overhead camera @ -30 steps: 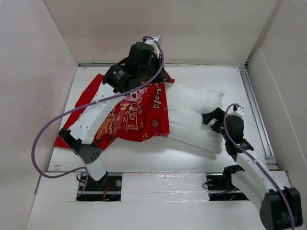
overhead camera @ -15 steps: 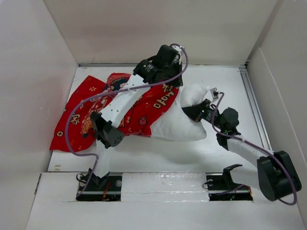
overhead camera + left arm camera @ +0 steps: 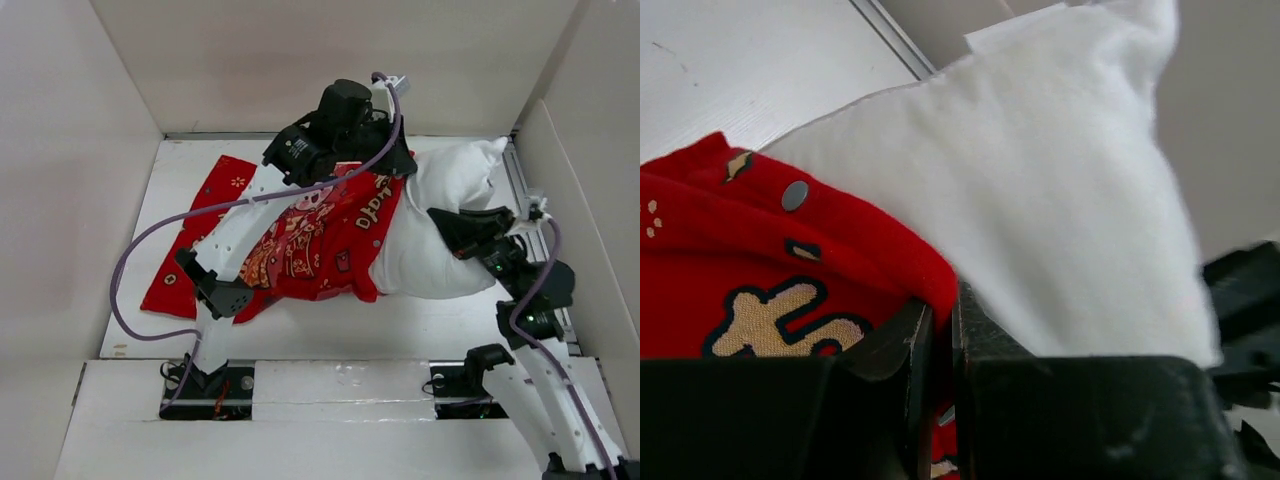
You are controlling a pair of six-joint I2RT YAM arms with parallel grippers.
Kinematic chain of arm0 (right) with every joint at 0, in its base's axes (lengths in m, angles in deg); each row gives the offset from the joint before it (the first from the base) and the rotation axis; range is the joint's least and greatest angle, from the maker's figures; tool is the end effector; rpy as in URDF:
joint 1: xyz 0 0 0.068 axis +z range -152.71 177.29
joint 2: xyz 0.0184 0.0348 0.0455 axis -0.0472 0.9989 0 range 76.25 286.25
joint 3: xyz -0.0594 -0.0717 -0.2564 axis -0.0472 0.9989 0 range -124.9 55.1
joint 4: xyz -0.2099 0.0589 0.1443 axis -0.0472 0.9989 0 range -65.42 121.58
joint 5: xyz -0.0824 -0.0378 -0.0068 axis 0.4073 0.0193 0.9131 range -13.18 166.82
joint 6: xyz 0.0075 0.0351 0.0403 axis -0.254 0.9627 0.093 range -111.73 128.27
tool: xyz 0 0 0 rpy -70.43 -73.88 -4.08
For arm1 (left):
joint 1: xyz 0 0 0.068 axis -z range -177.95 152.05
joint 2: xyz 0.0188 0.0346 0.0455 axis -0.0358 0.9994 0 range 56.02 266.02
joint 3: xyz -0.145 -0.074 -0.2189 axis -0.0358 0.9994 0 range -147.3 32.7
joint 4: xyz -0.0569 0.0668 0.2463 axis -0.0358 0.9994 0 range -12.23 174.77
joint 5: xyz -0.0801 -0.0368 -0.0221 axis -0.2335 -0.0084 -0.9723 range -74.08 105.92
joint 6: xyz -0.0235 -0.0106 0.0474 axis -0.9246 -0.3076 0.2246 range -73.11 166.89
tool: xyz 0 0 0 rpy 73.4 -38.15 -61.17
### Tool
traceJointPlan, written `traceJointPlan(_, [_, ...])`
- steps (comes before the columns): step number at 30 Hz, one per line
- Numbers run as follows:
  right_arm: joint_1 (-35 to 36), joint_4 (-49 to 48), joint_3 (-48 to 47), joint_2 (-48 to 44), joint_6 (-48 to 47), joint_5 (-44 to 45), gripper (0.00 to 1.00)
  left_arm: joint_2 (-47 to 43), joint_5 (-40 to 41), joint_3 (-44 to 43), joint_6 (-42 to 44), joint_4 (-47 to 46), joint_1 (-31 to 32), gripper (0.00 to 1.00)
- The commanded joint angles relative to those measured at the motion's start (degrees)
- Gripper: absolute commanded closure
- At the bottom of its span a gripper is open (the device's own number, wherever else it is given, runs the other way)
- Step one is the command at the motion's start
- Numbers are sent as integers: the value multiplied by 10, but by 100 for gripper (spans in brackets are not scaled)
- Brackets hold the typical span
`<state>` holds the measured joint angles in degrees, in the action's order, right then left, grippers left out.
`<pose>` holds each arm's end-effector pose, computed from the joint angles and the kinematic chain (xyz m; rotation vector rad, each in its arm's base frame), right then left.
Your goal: Put the pillow into the pillowcase
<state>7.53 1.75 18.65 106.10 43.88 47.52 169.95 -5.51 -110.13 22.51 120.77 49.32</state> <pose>0.1141 0.0383 0.3842 -0.2341 1.1582 0.9791 0.2731 -0.3148 0.4996 0.6710 1.8601 -1.1931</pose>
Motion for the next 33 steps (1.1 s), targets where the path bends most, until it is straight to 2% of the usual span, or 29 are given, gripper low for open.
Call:
traceJointPlan(1, [57, -102, 85, 70, 11, 12, 100, -48, -67, -18, -22, -55, 3, 100])
traceJointPlan(2, [103, -119, 102, 84, 5, 47, 100, -54, -72, -13, -22, -55, 3, 100])
traceJointPlan(5, [182, -184, 132, 149, -24, 115, 100, -67, -101, 0, -33, -73, 3, 100])
traceJointPlan(6, [235, -196, 138, 170, -33, 136, 100, -67, -107, 7, -33, -78, 3, 100])
traceJointPlan(9, [309, -226, 132, 265, -54, 207, 100, -67, -126, 7, -38, -84, 3, 100])
traceJointPlan(11, [323, -251, 124, 330, -54, 227, 100, -67, -139, 12, -38, -90, 3, 100])
traceJointPlan(15, [309, -279, 130, 387, -25, 279, 100, -67, -171, 39, -38, -96, 3, 100])
traceJointPlan(17, [304, -262, 125, 392, -17, 323, 100, -67, -141, 51, -23, -86, 30, 100])
traceJointPlan(19, [296, -237, 117, 406, -17, 358, 100, -52, -111, 11, -7, -68, 73, 100])
traceJointPlan(22, [281, -231, 110, 413, -5, 367, 100, -60, -60, 0, -7, -35, 83, 100])
traceJointPlan(25, [267, -243, 110, 419, -5, 360, 100, -116, 7, 129, -23, -77, 83, 100])
traceJointPlan(26, [259, -251, 110, 426, -5, 344, 100, -152, 14, 201, -23, -94, 83, 100])
traceJointPlan(27, [249, -266, 110, 433, -5, 336, 100, -167, 14, 234, -36, -112, 93, 100])
traceJointPlan(29, [236, -312, 110, 459, 6, 319, 100, -184, 68, 268, -37, -135, 123, 100])
traceJointPlan(30, [224, -326, 110, 466, 6, 305, 100, -184, 83, 268, -37, -130, 164, 100])
traceJointPlan(33, [216, -377, 110, 478, 22, 298, 100, -176, 117, 293, -46, -118, 225, 100])
